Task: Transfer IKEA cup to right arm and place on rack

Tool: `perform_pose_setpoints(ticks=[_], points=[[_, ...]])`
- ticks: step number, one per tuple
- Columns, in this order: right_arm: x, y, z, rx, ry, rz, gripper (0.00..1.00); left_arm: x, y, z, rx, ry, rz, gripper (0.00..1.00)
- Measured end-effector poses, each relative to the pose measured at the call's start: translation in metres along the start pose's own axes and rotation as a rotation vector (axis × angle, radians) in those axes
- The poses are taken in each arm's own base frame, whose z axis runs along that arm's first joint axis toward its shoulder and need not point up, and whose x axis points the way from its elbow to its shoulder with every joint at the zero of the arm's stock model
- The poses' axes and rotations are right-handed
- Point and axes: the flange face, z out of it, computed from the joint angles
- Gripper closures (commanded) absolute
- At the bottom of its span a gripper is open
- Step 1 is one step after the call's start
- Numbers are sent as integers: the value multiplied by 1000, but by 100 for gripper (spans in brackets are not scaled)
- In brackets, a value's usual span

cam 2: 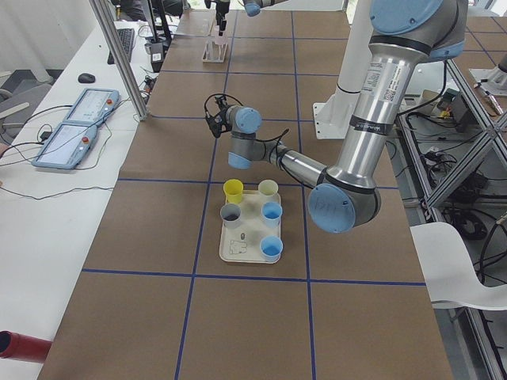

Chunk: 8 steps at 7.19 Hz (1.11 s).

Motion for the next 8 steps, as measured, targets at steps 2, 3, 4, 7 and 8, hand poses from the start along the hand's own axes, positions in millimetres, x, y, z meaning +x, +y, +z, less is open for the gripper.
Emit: perform_pose_setpoints(ticks=[2,3,4,7,8], points=[[-2,-1,8,9,-9,-15,2,4,-35,-11,69,-110,123,0],[-4,-1,8,12,-17,-20,2,3,-60,-25,100,-206,197,0],[-8,-2,5,14,-35,-24,2,-11,-82,-47,115,-299,275,0],[-25,0,-17,34,-92,-42,2,-116,-121,-150,112,-534,525,0],[-30,3,-25,43,-102,-41,2,-144,-129,-188,111,-596,600,0]])
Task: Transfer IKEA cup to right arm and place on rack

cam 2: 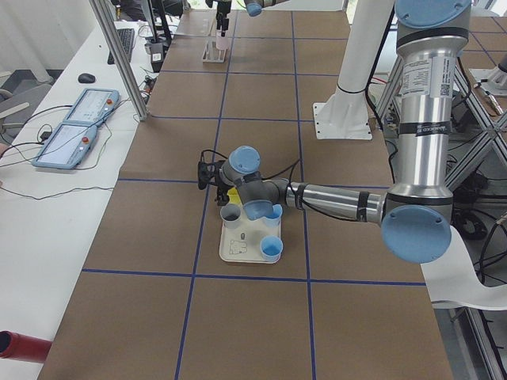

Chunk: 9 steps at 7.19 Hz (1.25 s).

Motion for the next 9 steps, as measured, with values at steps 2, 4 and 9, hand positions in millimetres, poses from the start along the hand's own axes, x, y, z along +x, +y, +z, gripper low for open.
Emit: perform_pose_setpoints(ticks=[2,4,9], points=[[-8,9,-10,9,-17,38,2,-71,32,-37,-17,-92,117,0],[-13,14,-9,5,-24,49,2,-119,78,-77,-85,-177,166,1],[-27,17,2,-12,-35,60,2,-164,112,-79,-221,-303,162,16]])
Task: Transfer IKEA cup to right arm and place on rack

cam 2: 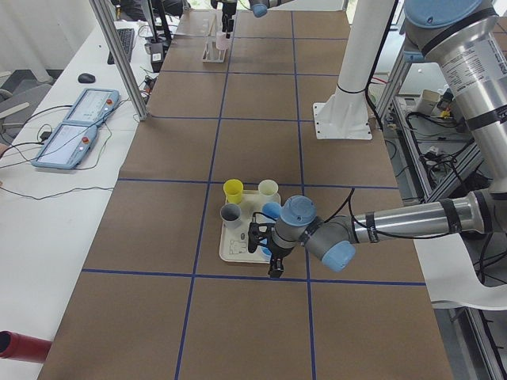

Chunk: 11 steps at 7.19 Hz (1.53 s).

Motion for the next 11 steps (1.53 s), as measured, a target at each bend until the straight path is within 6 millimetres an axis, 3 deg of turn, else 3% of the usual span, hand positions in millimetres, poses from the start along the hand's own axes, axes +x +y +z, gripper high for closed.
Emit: perform_pose_setpoints(ticks=[1,2,4,7,8,9,11], points=[[-1,0,1,-1,-1,0,2,5,-8,9,-12,3,3,24],[-1,0,1,-2,-1,-1,2,9,-13,20,-30,1,9,56],[-6,0,2,-2,-5,-7,2,14,-10,39,-75,-1,28,100],[-17,-3,1,3,-15,-15,2,35,-3,36,-158,108,41,100],[-20,-4,1,6,-18,-13,2,41,-8,20,-159,167,32,100],[-30,-9,0,13,-23,1,2,35,-18,-4,-120,206,1,100],[-68,-29,0,38,-46,63,2,14,-38,-54,3,245,-69,100]])
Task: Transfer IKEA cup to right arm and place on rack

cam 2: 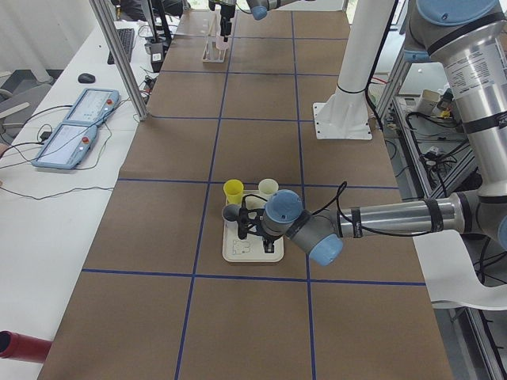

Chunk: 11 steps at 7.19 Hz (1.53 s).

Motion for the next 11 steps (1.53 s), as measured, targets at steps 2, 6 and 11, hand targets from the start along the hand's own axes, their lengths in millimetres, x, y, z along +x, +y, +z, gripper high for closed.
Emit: perform_pose_setpoints(ticks=[2,6,11], points=[[-46,-8,1,20,-47,82,2,38,-34,-34,27,74,-89,100],[-175,32,9,153,-430,361,2,200,-118,-51,-112,320,-222,100],[-319,98,-23,99,-1116,579,2,427,-132,-70,-213,568,-220,100]])
